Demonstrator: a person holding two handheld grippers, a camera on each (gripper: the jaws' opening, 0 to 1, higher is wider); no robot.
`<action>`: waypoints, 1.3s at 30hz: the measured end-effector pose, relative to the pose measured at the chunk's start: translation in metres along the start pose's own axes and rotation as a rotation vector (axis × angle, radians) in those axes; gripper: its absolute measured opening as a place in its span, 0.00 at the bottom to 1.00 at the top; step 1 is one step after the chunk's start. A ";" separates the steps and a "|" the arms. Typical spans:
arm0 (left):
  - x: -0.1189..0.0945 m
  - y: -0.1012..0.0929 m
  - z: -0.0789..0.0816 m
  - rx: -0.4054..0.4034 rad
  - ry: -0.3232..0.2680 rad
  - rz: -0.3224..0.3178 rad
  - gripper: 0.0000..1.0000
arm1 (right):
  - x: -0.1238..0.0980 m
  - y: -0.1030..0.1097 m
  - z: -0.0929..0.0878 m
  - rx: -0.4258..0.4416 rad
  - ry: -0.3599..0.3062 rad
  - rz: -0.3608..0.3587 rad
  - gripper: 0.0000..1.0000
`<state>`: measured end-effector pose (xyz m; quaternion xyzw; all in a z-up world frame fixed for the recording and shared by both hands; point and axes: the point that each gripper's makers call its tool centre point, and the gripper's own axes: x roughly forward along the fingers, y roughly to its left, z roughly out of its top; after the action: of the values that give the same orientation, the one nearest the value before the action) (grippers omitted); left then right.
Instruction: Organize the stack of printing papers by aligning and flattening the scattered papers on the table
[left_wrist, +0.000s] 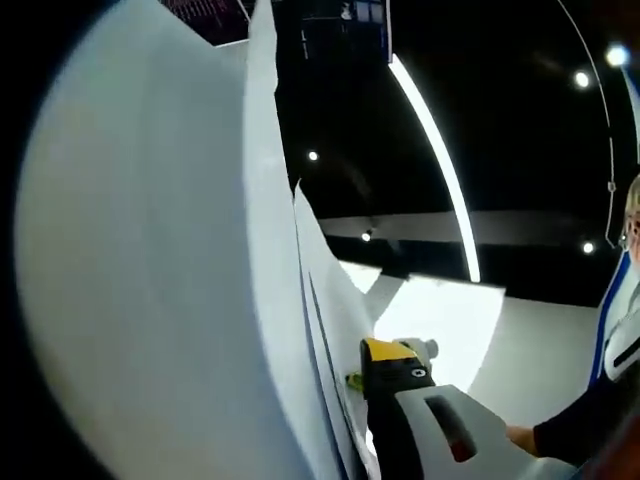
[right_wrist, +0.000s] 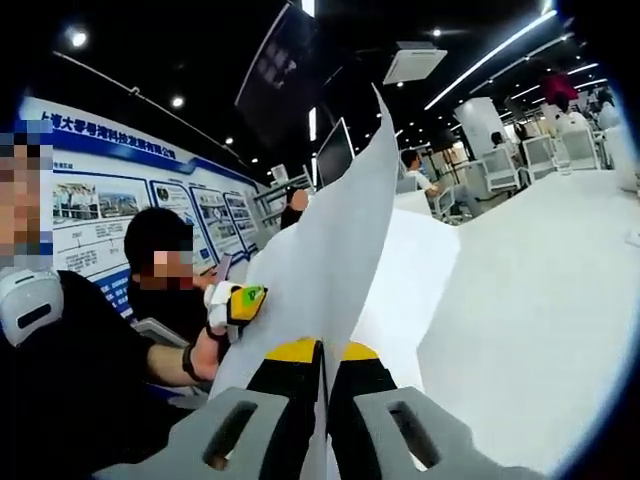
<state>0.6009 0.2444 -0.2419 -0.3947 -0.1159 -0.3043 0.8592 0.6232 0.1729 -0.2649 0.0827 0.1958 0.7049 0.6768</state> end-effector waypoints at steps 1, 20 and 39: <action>0.000 0.000 0.000 -0.001 -0.001 0.000 0.18 | 0.001 0.000 0.000 0.000 -0.001 0.002 0.00; 0.001 -0.001 -0.001 0.008 0.001 0.000 0.16 | 0.010 0.002 0.005 -0.013 -0.002 0.014 0.00; -0.001 0.003 -0.001 0.016 0.006 0.026 0.06 | 0.004 -0.001 -0.001 -0.077 -0.020 -0.061 0.16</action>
<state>0.6013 0.2455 -0.2448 -0.3884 -0.1106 -0.2933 0.8666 0.6235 0.1770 -0.2674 0.0575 0.1640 0.6901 0.7025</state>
